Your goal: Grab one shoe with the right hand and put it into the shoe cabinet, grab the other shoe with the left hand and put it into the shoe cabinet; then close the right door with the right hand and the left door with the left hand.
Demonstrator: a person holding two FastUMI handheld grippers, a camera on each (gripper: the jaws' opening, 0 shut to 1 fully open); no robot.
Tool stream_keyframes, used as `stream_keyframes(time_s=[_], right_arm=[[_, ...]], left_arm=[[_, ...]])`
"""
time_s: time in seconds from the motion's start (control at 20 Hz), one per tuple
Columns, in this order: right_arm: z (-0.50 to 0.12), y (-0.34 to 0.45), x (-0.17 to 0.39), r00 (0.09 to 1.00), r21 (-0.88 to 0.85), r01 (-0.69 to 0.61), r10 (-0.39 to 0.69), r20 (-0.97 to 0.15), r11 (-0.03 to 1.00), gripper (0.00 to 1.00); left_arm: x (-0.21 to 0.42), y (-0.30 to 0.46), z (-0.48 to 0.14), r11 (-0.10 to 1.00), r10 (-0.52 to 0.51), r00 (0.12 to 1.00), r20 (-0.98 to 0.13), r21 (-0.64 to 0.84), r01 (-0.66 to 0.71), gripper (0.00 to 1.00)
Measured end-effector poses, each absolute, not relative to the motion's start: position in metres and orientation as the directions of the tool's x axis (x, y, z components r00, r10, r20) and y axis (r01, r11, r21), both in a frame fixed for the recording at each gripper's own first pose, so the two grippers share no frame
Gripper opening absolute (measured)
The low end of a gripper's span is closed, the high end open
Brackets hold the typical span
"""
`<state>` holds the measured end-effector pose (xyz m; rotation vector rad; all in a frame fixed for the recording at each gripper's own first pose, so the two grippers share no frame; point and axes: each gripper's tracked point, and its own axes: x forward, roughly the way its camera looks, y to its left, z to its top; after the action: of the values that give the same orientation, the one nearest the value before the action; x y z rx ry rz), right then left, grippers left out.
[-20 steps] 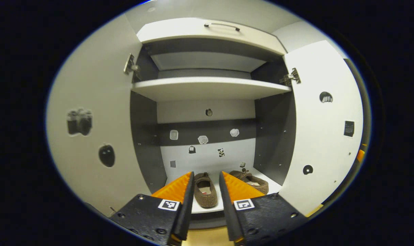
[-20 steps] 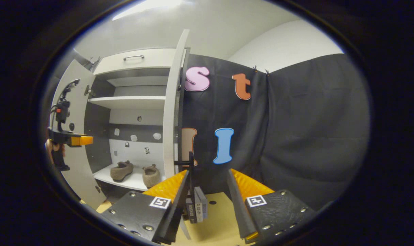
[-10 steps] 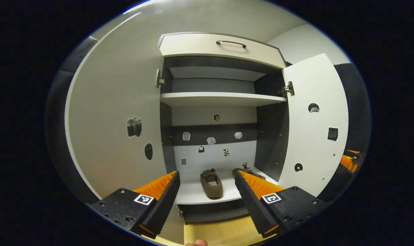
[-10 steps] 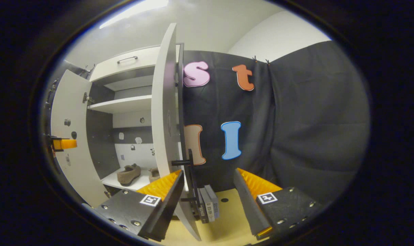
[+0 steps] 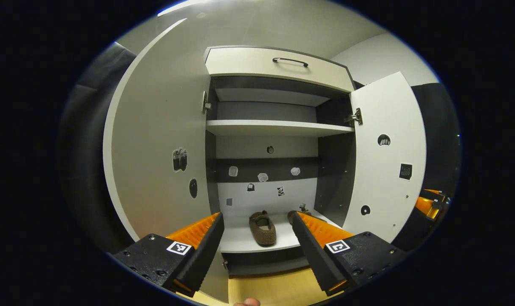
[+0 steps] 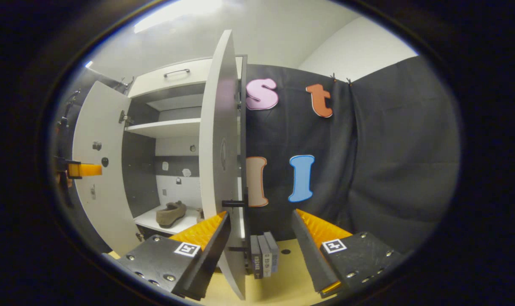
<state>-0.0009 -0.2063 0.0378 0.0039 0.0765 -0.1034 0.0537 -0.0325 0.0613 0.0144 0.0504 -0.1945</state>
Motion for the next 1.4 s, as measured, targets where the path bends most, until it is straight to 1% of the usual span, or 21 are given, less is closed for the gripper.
stream_keyframes(time_s=[0.05, 0.1, 0.2, 0.25, 0.3, 0.35, 0.4, 0.6, 0.65, 0.75, 0.8, 0.85, 0.9, 1.05, 1.1, 1.25, 1.4], right_arm=[[0.036, -0.199, 0.001, 0.994, 0.014, 0.08, -0.078, -0.08, 0.997, 0.89], [0.035, -0.19, 0.003, 0.995, 0.022, 0.057, -0.055, -0.083, 0.998, 0.84], [0.035, -0.174, 0.008, 0.996, 0.028, 0.015, -0.012, -0.084, 0.999, 0.94], [0.033, -0.165, 0.01, 0.996, 0.028, -0.007, 0.01, -0.085, 1.0, 0.89], [0.032, -0.154, 0.014, 0.995, 0.035, -0.034, 0.037, -0.09, 0.999, 0.89], [0.032, -0.146, 0.015, 0.994, 0.046, -0.053, 0.057, -0.088, 0.998, 0.94], [0.03, -0.139, 0.017, 0.993, 0.057, -0.071, 0.076, -0.093, 0.996, 0.84], [0.025, -0.12, 0.028, 0.987, 0.078, -0.113, 0.121, -0.104, 0.99, 0.85], [0.023, -0.117, 0.03, 0.986, 0.08, -0.118, 0.127, -0.112, 0.99, 0.8], [0.02, -0.105, 0.035, 0.98, 0.086, -0.146, 0.156, -0.121, 0.985, 0.8], [0.018, -0.099, 0.039, 0.978, 0.088, -0.157, 0.167, -0.126, 0.984, 0.86], [0.015, -0.095, 0.04, 0.976, 0.091, -0.16, 0.171, -0.133, 0.983, 0.8], [0.011, -0.094, 0.044, 0.976, 0.095, -0.154, 0.166, -0.14, 0.984, 0.87], [0.006, -0.087, 0.055, 0.973, 0.117, -0.155, 0.172, -0.151, 0.981, 0.87], [0.004, -0.085, 0.057, 0.972, 0.123, -0.159, 0.177, -0.156, 0.98, 0.87], [0.001, -0.084, 0.064, 0.972, 0.116, -0.15, 0.168, -0.163, 0.982, 0.87], [-0.001, -0.077, 0.07, 0.97, 0.128, -0.164, 0.183, -0.162, 0.978, 0.92]], left_arm=[[0.052, -0.033, 0.063, 0.981, -0.194, 0.98, -0.047, 0.009, 0.194, 1.0], [0.053, -0.034, 0.065, 0.98, -0.198, 0.979, -0.044, 0.007, 0.198, 1.0], [0.053, -0.033, 0.064, 0.98, -0.199, 0.979, -0.045, 0.004, 0.199, 1.0], [0.051, -0.031, 0.064, 0.98, -0.197, 0.979, -0.048, 0.006, 0.198, 1.0], [0.051, -0.029, 0.064, 0.981, -0.196, 0.979, -0.051, 0.008, 0.196, 0.99], [0.05, -0.028, 0.063, 0.981, -0.194, 0.98, -0.056, 0.01, 0.194, 0.99], [0.048, -0.025, 0.063, 0.982, -0.189, 0.981, -0.055, 0.011, 0.189, 0.99], [0.053, -0.012, 0.062, 0.986, -0.167, 0.984, -0.056, 0.008, 0.168, 0.99], [0.053, -0.01, 0.062, 0.987, -0.162, 0.985, -0.056, 0.005, 0.163, 0.99], [0.052, -0.005, 0.061, 0.988, -0.154, 0.986, -0.057, -0.001, 0.154, 0.99], [0.052, -0.004, 0.061, 0.988, -0.152, 0.987, -0.058, -0.004, 0.152, 0.99], [0.052, -0.003, 0.06, 0.989, -0.149, 0.987, -0.06, -0.007, 0.148, 1.0], [0.052, -0.002, 0.06, 0.989, -0.15, 0.987, -0.061, -0.011, 0.15, 1.0], [0.051, -0.002, 0.058, 0.988, -0.156, 0.986, -0.065, -0.016, 0.155, 0.97], [0.05, -0.002, 0.059, 0.988, -0.156, 0.986, -0.064, -0.014, 0.156, 0.99], [0.051, -0.002, 0.057, 0.988, -0.155, 0.986, -0.064, -0.009, 0.155, 0.97], [0.049, -0.002, 0.058, 0.988, -0.156, 0.986, -0.062, -0.007, 0.156, 0.97]])
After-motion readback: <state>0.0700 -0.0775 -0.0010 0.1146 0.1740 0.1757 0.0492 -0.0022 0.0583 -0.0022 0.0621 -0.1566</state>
